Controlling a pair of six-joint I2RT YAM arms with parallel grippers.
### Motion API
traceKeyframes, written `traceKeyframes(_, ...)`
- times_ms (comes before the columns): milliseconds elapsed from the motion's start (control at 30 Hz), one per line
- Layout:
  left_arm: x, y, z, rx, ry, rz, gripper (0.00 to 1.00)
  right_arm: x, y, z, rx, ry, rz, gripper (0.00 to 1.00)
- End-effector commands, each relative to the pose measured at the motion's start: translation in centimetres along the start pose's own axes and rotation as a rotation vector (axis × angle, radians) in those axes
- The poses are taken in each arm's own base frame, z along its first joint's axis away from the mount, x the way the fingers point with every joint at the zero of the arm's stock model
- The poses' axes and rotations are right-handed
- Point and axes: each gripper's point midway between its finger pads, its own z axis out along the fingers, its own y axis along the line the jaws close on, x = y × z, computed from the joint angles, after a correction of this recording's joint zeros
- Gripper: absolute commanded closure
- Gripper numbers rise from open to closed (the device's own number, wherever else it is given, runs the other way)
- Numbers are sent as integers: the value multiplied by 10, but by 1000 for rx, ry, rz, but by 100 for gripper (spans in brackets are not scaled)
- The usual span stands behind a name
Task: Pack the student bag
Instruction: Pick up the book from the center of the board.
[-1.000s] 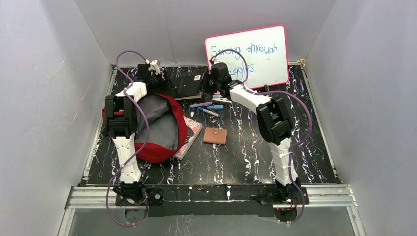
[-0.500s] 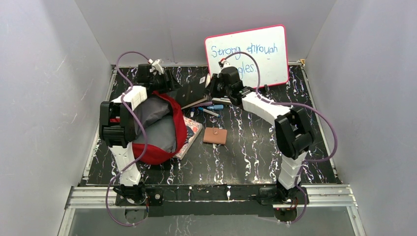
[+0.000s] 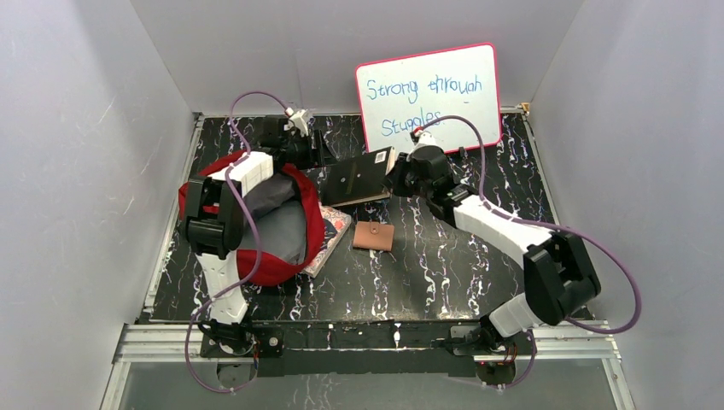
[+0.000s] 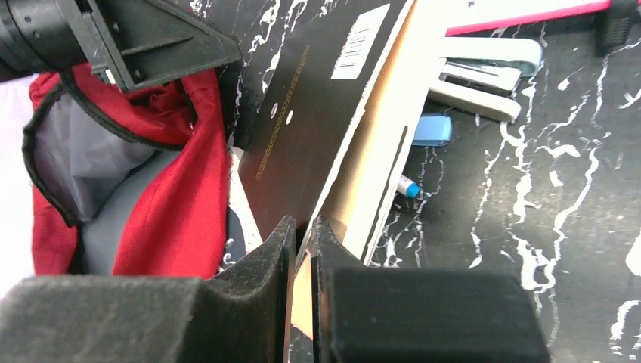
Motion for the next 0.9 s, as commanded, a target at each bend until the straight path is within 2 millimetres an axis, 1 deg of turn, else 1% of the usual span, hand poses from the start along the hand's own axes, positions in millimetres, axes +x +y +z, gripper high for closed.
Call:
traceKeyframes(0, -47, -36, -39, 38, -112, 126, 35, -47, 27, -23, -127, -202, -144, 100)
traceKeyframes(100, -70, -52, -61, 27, -191, 213, 34, -53, 37, -32, -183, -223, -261, 100)
traceKeyframes(200, -86, -66, -83, 19, -261, 322, 32, -58, 52, -43, -262, -244, -408, 100)
traceKeyframes(267, -92, -77, -99, 26, -304, 416, 32, -57, 59, -49, -312, -261, -504, 100)
traceKeyframes(333, -92, -90, -115, 42, -337, 513, 31, -53, 63, -56, -356, -274, -587, 100)
traceKeyframes(433, -80, -112, -132, 127, -325, 697, 31, -47, 72, -68, -442, -318, -704, 100)
traceKeyframes(533, -58, -130, -143, 244, -282, 832, 32, -38, 74, -74, -489, -336, -790, 100)
traceKeyframes(600, -42, -136, -147, 308, -247, 876, 32, -34, 73, -75, -504, -337, -831, 100)
traceKeyframes(700, -28, -138, -146, 361, -226, 902, 33, -27, 74, -74, -531, -326, -870, 100)
traceKeyframes(800, -17, -132, -140, 382, -201, 899, 33, -22, 76, -76, -564, -319, -902, 100)
traceKeyframes(867, -14, -127, -135, 380, -185, 902, 33, -20, 77, -78, -578, -319, -922, 100)
